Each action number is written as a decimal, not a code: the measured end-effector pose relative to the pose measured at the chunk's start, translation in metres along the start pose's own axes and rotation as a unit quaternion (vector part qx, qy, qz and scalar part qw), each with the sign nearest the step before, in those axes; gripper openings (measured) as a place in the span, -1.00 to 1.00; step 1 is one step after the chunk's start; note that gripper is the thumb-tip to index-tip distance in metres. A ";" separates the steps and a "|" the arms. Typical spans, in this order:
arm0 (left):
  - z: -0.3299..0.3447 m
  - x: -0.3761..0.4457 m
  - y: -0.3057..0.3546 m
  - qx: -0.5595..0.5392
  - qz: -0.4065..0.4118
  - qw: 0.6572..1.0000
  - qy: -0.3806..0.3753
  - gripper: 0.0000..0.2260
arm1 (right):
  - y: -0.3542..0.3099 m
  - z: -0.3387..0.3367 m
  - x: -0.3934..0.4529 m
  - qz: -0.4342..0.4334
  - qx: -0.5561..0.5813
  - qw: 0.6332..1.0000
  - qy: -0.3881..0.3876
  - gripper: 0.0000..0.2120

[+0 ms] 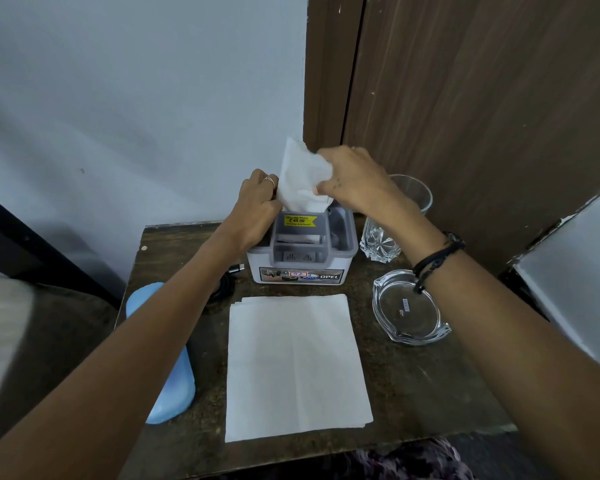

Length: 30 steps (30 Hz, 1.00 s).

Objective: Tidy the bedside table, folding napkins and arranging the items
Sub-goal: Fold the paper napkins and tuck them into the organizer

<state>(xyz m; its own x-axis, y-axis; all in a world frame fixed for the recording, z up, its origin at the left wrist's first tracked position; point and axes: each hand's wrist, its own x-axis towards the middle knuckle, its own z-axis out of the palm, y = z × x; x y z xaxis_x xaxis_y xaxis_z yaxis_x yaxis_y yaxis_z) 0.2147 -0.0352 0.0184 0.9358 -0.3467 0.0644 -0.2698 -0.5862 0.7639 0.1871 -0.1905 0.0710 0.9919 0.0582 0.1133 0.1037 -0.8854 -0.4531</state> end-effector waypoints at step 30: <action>0.000 0.000 0.002 0.009 0.018 1.000 0.003 -0.73 | -0.002 0.001 0.005 0.013 0.051 0.998 -0.032 -0.61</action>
<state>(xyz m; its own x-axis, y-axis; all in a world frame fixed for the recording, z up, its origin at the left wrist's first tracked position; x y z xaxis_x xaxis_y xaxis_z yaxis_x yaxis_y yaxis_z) 0.2145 -0.0359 0.0198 0.9269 -0.3629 0.0956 -0.3069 -0.5865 0.7496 0.1915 -0.1881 0.0717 0.9967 0.0674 0.0457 0.0814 -0.8352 -0.5438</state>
